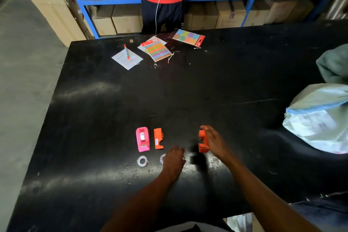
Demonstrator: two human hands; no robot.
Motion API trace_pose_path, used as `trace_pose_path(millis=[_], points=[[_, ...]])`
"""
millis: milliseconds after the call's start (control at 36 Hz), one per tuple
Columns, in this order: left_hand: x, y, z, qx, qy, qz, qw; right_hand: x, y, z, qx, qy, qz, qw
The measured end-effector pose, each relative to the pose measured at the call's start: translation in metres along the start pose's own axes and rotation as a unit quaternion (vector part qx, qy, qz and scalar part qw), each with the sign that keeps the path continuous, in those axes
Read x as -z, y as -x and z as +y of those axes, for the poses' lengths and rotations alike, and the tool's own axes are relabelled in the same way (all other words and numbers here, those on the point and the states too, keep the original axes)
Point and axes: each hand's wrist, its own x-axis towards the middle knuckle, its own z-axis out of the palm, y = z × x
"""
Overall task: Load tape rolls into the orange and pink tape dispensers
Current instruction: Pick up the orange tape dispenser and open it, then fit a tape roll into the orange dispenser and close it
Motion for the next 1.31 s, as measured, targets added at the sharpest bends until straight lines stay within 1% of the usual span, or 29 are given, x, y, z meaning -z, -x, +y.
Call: trace_pose_path(millis=[194, 278, 389, 444, 528, 556, 639, 750, 806, 861, 944, 1000, 1139, 1222, 1306], points=[[-0.01, -0.007, -0.006, -0.012, -0.012, 0.023, 1.0, -0.003, 0.0, 0.003, -0.013, -0.006, -0.036, 0.999], [-0.01, -0.003, -0.016, -0.011, 0.002, 0.085, 0.996, -0.004, -0.003, 0.004, -0.016, -0.011, -0.047, 0.999], [-0.013, 0.018, -0.043, 0.019, 0.04, 0.154, 0.987, -0.015, -0.012, 0.01, -0.028, -0.014, -0.071, 0.997], [-0.018, 0.029, -0.056, 0.024, 0.045, 0.154, 0.987, -0.024, -0.015, 0.01, -0.037, -0.019, -0.09, 0.995], [-0.023, 0.037, -0.063, 0.034, 0.021, 0.121, 0.992, -0.038, -0.018, 0.005, -0.042, -0.017, -0.116, 0.992], [-0.024, 0.038, -0.063, 0.04, 0.024, 0.12, 0.992, -0.042, -0.018, 0.003, -0.04, -0.013, -0.123, 0.992], [-0.025, 0.038, -0.066, 0.056, 0.043, 0.135, 0.988, -0.054, -0.019, -0.003, -0.038, -0.004, -0.127, 0.991], [-0.021, 0.035, -0.073, 0.055, 0.042, 0.121, 0.99, -0.056, -0.016, -0.006, -0.044, 0.006, -0.133, 0.99], [-0.016, 0.032, -0.075, 0.061, 0.079, 0.12, 0.988, -0.053, -0.015, -0.005, -0.04, 0.009, -0.138, 0.99], [-0.007, 0.032, -0.071, 0.058, 0.15, 0.122, 0.979, -0.049, -0.014, -0.004, -0.032, 0.02, -0.134, 0.99], [0.011, 0.036, -0.061, 0.02, 0.234, 0.126, 0.964, -0.044, -0.012, -0.003, -0.036, 0.025, -0.131, 0.99], [0.022, 0.038, -0.054, 0.012, 0.304, 0.125, 0.944, -0.044, -0.011, -0.003, -0.037, 0.028, -0.13, 0.99], [0.039, 0.035, -0.038, 0.066, 0.449, 0.11, 0.884, -0.052, -0.012, -0.001, -0.03, 0.052, -0.136, 0.989], [0.047, 0.033, -0.031, 0.08, 0.491, 0.101, 0.862, -0.062, -0.013, 0.0, -0.022, 0.066, -0.14, 0.988], [0.056, 0.033, -0.025, 0.072, 0.497, 0.092, 0.86, -0.067, -0.01, -0.006, -0.012, 0.064, -0.138, 0.988]])
